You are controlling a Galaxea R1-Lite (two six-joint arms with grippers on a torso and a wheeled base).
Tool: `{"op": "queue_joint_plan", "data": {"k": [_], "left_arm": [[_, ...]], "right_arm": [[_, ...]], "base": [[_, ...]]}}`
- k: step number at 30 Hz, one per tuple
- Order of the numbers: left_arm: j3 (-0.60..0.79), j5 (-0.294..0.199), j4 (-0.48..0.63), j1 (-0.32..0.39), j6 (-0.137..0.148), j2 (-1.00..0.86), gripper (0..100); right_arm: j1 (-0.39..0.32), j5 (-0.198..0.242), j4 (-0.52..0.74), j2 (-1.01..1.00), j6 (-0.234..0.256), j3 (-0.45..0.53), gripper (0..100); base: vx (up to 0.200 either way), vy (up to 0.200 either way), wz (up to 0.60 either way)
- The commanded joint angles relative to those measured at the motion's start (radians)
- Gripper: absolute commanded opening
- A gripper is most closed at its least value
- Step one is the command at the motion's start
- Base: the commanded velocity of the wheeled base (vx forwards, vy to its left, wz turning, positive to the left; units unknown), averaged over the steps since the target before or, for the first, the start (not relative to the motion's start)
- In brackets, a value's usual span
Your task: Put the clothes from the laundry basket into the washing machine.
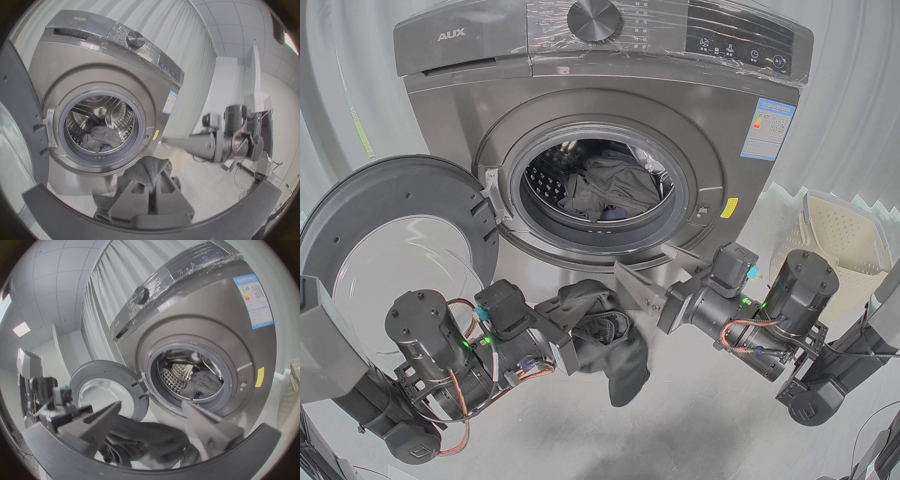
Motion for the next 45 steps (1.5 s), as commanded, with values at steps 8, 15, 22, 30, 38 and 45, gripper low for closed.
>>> {"op": "queue_joint_plan", "data": {"k": [8,15,22,30,38,45], "left_arm": [[-0.089,0.000,-0.002,0.015,-0.053,-0.049,0],[-0.097,0.002,-0.002,0.016,-0.065,-0.054,0],[-0.094,0.002,-0.002,0.016,-0.065,-0.055,0],[-0.097,0.000,-0.002,0.024,-0.065,-0.057,0],[-0.098,-0.001,-0.002,0.024,-0.065,-0.060,0],[-0.095,-0.004,-0.002,0.024,-0.065,-0.075,0]], "right_arm": [[-0.030,0.001,0.000,0.019,-0.002,0.142,100],[-0.034,0.007,0.003,0.036,-0.008,0.176,100],[-0.045,0.012,0.000,0.131,-0.011,0.110,100],[-0.062,0.018,0.001,0.194,-0.025,-0.001,100],[-0.069,0.024,0.000,0.203,-0.025,0.002,100],[-0.057,0.038,0.000,0.248,-0.028,-0.017,100]], "base": [[0.000,0.000,0.00],[0.000,0.000,0.00],[0.000,0.000,0.00],[0.000,0.000,0.00],[0.000,0.000,0.00],[0.000,0.000,0.00]]}}
